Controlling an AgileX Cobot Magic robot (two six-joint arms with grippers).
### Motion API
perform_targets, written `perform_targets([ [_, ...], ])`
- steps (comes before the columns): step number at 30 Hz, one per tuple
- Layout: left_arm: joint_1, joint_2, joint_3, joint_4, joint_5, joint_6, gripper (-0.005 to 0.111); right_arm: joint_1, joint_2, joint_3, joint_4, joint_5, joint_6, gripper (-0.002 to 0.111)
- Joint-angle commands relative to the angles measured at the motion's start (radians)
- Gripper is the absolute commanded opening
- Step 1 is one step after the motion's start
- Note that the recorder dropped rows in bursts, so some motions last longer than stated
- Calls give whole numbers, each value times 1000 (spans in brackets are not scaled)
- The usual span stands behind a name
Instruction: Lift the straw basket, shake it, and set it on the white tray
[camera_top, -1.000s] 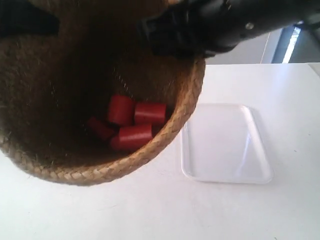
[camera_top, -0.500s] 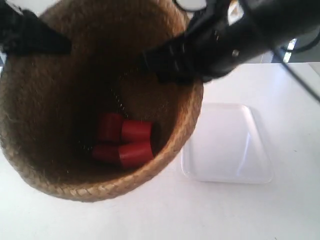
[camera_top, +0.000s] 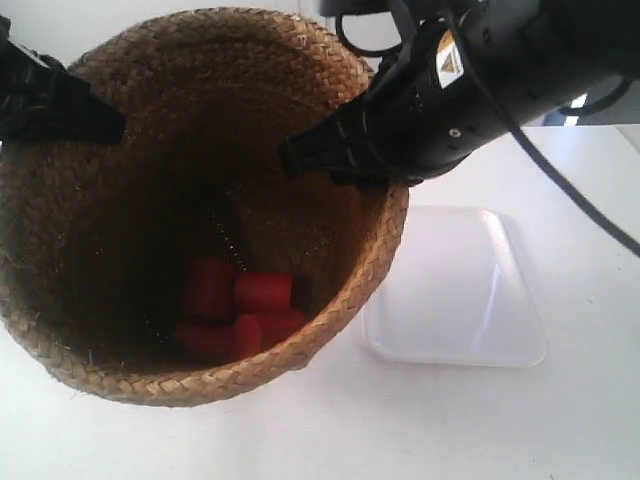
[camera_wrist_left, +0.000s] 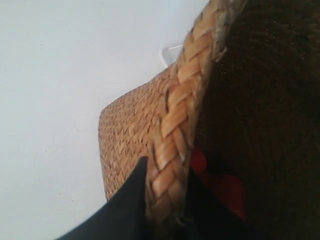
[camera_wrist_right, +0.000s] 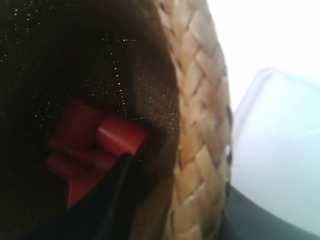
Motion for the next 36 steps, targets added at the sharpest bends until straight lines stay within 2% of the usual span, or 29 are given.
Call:
perform_targets([
  [1, 0, -106, -171, -165, 83, 126, 0, 35, -132, -150, 176, -34, -187, 0],
  [3, 0, -113, -114, -124, 11, 108, 0, 47, -149, -73, 52, -154, -114, 0],
  [5, 2, -79, -34, -84, -20, 41, 0, 23, -101, 14, -75, -142, 44, 0],
  [6, 2, -67, -12, -74, -20, 37, 0, 17, -78, 34, -80, -119, 82, 0],
  [18, 2, -58, 2, -75, -33, 37, 0, 17, -55, 52, -82, -92, 62, 0],
  [21, 2, -92, -73, -120, 21, 11, 0, 19, -89, -21, -6, -44, 13, 0],
  [23, -1, -149, -145, -155, 59, 70, 0, 51, -166, -102, 145, -51, -134, 0],
  [24, -1, -168, -150, -137, 39, 125, 0, 68, -193, -95, 139, -108, -175, 0],
  [25, -1, -168, -115, -81, -4, 98, 0, 78, -203, -49, 57, -173, -150, 0],
  [26, 2, -154, -57, -32, -34, 28, 0, 72, -187, 6, -62, -200, -41, 0],
  [28, 2, -97, 32, 47, -35, -77, 0, 39, -117, 52, -203, -133, 150, 0],
  [30, -1, -78, 67, 1, -18, -38, 0, 41, -74, 52, -169, -75, 144, 0],
  [33, -1, -84, 66, -110, -45, 56, 0, 48, -66, 52, -142, -96, 80, 0],
  [36, 2, -94, 49, -105, -80, 56, 0, 48, -66, 52, -142, -112, 80, 0],
])
